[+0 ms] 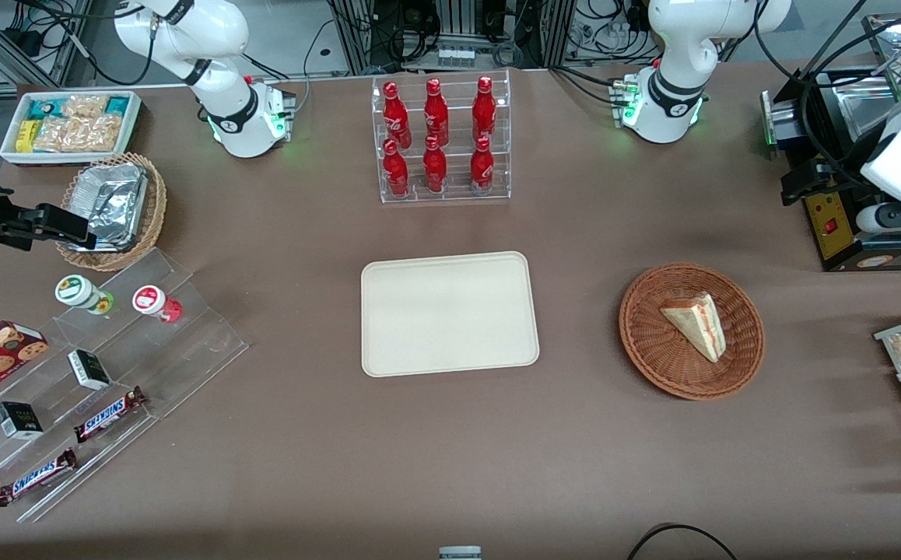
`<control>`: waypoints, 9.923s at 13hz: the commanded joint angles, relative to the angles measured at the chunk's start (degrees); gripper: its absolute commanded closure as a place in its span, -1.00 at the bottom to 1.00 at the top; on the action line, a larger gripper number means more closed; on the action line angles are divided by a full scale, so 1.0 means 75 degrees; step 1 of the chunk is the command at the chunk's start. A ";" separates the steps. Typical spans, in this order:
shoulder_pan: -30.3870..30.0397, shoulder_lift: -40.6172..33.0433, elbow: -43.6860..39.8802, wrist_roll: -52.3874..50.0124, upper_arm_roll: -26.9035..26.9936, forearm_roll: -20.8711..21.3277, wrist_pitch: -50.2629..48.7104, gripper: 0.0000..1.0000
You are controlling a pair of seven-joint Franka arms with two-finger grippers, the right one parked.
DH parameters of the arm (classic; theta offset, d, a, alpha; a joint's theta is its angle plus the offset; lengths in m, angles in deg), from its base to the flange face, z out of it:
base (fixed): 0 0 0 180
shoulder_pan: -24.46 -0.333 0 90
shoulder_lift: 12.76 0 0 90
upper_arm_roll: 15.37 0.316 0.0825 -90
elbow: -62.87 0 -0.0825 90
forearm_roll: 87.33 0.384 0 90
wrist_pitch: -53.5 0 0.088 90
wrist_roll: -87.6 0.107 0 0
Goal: Place sandwich from basket to tray
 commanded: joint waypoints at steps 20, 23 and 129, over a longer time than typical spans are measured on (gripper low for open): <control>-0.0024 0.2119 0.2344 -0.0880 0.0042 -0.0096 0.4360 -1.00; -0.0024 0.2166 0.2357 -0.2577 0.0031 -0.0143 0.4409 -1.00; 0.0340 0.0997 0.0399 0.0816 -0.0028 -0.0202 0.1176 -1.00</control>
